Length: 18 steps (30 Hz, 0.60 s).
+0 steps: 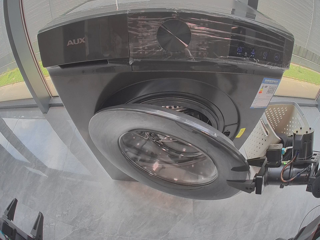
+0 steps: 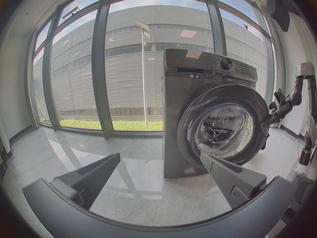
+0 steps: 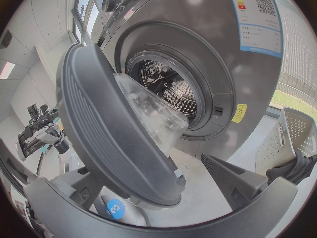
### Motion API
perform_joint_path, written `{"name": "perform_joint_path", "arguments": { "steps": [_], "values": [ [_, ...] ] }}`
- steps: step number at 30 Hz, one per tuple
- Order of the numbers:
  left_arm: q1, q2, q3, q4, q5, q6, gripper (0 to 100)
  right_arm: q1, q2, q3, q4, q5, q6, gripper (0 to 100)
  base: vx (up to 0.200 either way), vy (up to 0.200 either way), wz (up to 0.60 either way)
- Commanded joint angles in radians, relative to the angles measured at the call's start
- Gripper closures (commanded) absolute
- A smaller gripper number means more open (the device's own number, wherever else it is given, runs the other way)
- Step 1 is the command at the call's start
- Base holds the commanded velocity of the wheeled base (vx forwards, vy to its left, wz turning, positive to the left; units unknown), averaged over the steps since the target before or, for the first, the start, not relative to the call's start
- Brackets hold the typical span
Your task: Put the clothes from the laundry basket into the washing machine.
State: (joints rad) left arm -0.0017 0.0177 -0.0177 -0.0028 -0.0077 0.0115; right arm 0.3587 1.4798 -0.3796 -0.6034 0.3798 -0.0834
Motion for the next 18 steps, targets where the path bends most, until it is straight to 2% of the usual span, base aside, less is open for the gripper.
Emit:
{"name": "perform_joint_path", "arguments": {
  "steps": [1, 2, 14, 18],
  "values": [
    [0.0, -0.016, 0.015, 0.0, 0.0, -0.001, 0, 0.014, 0.05, -0.015, -0.001, 0.001, -0.001, 0, -0.2, 0.0, 0.0],
    [0.0, -0.015, 0.015, 0.0, 0.0, -0.001, 0, 0.026, 0.053, -0.01, -0.001, 0.001, -0.001, 0, -0.2, 0.0, 0.0],
    [0.0, -0.016, 0.015, 0.0, 0.0, 0.001, 0, 0.098, -0.046, 0.093, 0.001, 0.007, 0.005, 0, 0.0, 0.0, 0.0],
    [0.0, -0.016, 0.015, 0.0, 0.0, 0.001, 0, 0.094, -0.078, 0.097, 0.001, 0.002, 0.004, 0, 0.0, 0.0, 0.0]
  ]
}}
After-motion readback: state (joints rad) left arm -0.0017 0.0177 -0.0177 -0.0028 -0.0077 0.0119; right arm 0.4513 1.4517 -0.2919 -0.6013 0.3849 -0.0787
